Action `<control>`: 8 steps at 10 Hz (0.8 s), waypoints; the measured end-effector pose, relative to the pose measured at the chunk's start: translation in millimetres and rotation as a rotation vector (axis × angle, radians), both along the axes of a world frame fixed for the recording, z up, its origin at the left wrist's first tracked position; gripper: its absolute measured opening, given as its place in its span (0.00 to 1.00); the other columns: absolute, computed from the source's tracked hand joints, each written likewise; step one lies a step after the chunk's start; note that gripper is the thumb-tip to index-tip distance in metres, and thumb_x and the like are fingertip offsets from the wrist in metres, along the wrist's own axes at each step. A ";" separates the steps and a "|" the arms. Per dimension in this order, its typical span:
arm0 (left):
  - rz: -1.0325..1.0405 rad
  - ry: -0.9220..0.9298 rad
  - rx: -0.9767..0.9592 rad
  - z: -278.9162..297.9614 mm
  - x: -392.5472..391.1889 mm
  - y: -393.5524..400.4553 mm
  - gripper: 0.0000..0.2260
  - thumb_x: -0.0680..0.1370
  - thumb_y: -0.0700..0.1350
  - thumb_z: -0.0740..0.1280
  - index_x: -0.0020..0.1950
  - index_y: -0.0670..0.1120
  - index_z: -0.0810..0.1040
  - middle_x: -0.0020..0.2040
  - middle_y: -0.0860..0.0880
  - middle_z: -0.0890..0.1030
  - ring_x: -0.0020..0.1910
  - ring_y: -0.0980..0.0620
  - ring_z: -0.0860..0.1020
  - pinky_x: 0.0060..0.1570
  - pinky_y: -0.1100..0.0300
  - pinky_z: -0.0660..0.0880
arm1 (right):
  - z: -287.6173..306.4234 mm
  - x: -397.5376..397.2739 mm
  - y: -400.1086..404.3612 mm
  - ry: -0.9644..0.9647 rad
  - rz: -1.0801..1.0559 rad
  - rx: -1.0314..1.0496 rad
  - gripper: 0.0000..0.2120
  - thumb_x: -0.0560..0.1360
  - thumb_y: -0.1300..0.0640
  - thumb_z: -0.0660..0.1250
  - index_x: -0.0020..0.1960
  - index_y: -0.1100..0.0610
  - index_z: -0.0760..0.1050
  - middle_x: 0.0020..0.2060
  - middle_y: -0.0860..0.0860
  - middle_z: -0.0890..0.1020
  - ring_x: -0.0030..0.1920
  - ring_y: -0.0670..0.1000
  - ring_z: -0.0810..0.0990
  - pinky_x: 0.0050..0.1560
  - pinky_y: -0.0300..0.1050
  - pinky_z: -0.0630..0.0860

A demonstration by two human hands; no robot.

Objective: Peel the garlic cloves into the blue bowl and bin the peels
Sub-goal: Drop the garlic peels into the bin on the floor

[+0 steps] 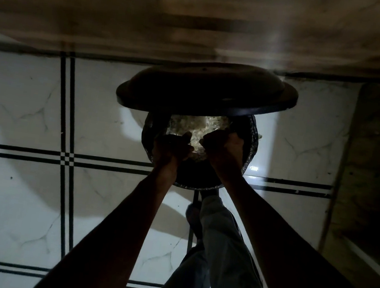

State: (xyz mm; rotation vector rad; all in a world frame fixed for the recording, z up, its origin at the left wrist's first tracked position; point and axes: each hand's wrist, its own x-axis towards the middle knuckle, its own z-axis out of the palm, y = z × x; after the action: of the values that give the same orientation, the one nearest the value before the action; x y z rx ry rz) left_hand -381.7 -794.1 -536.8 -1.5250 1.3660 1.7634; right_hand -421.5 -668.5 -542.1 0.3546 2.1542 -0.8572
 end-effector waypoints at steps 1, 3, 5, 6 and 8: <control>0.026 -0.022 0.099 4.3 -5.9 0.9 0.23 0.88 0.46 0.47 0.70 0.30 0.71 0.61 0.34 0.79 0.47 0.44 0.82 0.43 0.57 0.79 | 3.0 -1.9 5.9 0.095 0.044 0.060 0.16 0.76 0.46 0.76 0.57 0.56 0.84 0.58 0.55 0.84 0.61 0.57 0.81 0.63 0.53 0.77; 0.049 -0.061 0.106 11.9 -2.2 11.6 0.16 0.89 0.42 0.53 0.72 0.39 0.72 0.65 0.36 0.79 0.48 0.50 0.85 0.37 0.65 0.80 | 11.9 6.1 -1.8 0.314 0.050 -0.103 0.12 0.82 0.66 0.67 0.63 0.63 0.83 0.60 0.60 0.84 0.63 0.60 0.81 0.69 0.54 0.75; 0.245 -0.075 0.225 38.7 -22.1 17.5 0.21 0.89 0.47 0.49 0.81 0.42 0.62 0.80 0.41 0.66 0.75 0.43 0.72 0.67 0.53 0.73 | 15.3 10.2 -3.5 0.130 0.330 -0.150 0.27 0.86 0.55 0.62 0.83 0.57 0.61 0.79 0.59 0.68 0.79 0.61 0.66 0.76 0.50 0.65; 0.192 0.040 0.194 39.2 -18.3 18.5 0.20 0.88 0.45 0.53 0.79 0.42 0.66 0.77 0.41 0.70 0.72 0.43 0.74 0.61 0.56 0.75 | 20.3 8.1 -0.6 0.114 0.100 -0.167 0.29 0.85 0.50 0.63 0.83 0.51 0.60 0.80 0.53 0.67 0.79 0.56 0.66 0.73 0.44 0.66; 0.064 0.182 0.257 77.9 -10.8 28.4 0.19 0.88 0.41 0.50 0.78 0.40 0.65 0.73 0.41 0.73 0.68 0.44 0.74 0.58 0.56 0.77 | 47.3 20.5 19.8 0.067 -0.026 -0.182 0.26 0.87 0.48 0.58 0.83 0.55 0.60 0.82 0.56 0.63 0.82 0.56 0.59 0.81 0.50 0.57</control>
State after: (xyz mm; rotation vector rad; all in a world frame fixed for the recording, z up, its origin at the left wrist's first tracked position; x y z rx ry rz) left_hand -392.5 -765.7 -459.0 -1.3104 1.1274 2.0697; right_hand -401.0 -648.7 -494.8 0.2655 2.1161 -1.0850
